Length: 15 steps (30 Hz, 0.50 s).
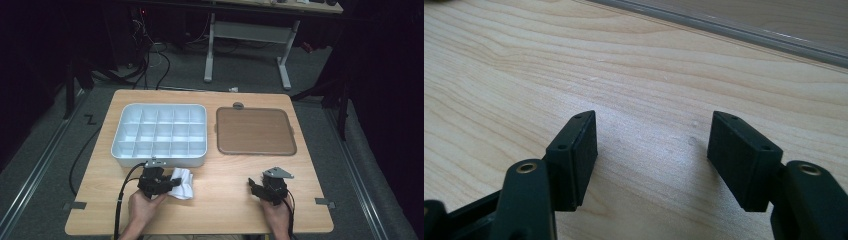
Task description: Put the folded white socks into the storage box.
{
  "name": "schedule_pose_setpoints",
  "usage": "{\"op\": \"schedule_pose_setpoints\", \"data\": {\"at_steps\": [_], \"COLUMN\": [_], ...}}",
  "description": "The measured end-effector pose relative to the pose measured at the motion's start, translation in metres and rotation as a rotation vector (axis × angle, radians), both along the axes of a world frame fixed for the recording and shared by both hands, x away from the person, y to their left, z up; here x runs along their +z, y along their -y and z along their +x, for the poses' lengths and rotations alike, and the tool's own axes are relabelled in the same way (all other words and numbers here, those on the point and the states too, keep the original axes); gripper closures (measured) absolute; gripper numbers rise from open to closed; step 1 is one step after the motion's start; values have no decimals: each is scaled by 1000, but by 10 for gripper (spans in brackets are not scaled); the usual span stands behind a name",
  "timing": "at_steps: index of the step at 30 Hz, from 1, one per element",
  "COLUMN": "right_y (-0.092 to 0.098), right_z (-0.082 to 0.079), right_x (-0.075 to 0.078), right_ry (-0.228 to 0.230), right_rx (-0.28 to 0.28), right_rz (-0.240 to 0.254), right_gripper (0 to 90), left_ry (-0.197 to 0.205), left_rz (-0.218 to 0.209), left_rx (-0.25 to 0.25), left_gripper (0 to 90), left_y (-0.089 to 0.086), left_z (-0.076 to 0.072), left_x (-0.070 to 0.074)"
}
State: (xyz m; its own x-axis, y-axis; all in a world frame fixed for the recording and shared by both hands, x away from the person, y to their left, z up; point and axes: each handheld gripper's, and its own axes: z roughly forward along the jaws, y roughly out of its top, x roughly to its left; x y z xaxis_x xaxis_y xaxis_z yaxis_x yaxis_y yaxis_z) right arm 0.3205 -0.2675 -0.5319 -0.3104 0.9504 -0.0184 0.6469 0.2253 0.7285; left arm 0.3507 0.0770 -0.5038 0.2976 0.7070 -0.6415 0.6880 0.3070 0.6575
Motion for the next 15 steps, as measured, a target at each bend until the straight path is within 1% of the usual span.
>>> {"op": "schedule_pose_setpoints", "data": {"at_steps": [4,7,12,15], "right_y": [0,0,0,0], "right_z": [0,0,0,0], "right_x": [0,0,0,0], "right_ry": [0,-2,0,0], "right_rx": [0,0,0,0], "right_rz": [0,0,-1,-1], "right_gripper": [369,368,367,367], "left_ry": [0,3,10,7], "left_rz": [-13,-13,-31,-54], "left_rx": [-8,-15,-21,-21], "left_gripper": [729,729,729,729], "left_y": [-1,-1,-2,-5], "left_z": [-1,-2,-3,-3], "left_x": [3,6,12,17]}}
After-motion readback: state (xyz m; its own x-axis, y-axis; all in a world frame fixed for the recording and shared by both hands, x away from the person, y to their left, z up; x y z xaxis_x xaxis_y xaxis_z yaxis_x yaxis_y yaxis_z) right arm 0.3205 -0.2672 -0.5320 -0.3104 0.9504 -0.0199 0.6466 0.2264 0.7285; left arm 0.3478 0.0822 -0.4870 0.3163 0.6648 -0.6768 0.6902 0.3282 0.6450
